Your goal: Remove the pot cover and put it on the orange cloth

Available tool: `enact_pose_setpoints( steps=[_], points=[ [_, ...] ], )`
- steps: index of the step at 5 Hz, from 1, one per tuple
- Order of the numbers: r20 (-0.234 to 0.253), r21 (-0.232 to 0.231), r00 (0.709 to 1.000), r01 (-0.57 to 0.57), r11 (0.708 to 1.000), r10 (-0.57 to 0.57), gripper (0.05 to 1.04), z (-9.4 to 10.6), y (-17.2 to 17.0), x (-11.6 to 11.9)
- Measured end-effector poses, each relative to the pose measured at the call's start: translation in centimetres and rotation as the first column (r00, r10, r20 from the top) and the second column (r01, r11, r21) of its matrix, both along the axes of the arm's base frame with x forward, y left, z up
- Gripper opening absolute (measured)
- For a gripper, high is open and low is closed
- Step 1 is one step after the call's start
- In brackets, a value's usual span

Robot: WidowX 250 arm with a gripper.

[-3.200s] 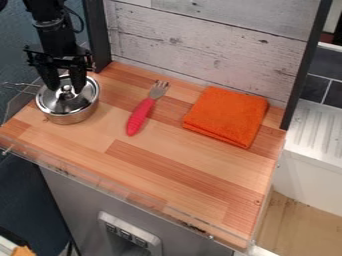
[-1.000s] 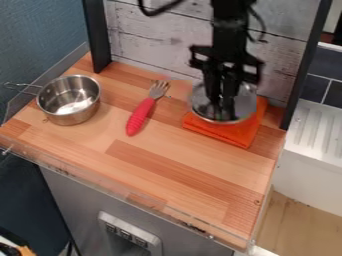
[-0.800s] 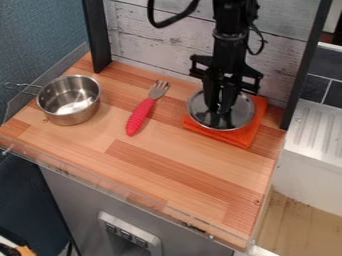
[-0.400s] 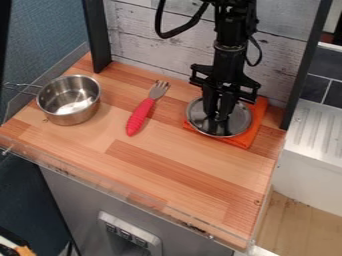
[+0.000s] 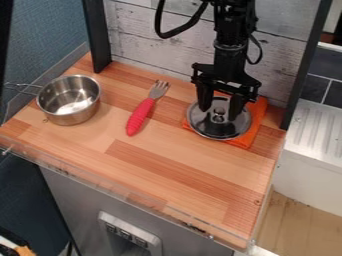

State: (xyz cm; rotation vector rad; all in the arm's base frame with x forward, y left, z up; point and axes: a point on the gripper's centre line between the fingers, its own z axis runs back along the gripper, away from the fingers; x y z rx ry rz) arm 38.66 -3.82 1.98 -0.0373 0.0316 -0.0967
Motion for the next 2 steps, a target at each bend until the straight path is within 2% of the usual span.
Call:
enact_pose_setpoints(
  steps=[1,2],
  points=[
    [0.038,-0.01,0.999,0.029,1.0,-0.029,1.009,1.8,-0.1,0.2],
    [0.072,-0.015,0.996,0.056,0.998,-0.055,1.004,3.7,-0.2,0.1]
  ],
)
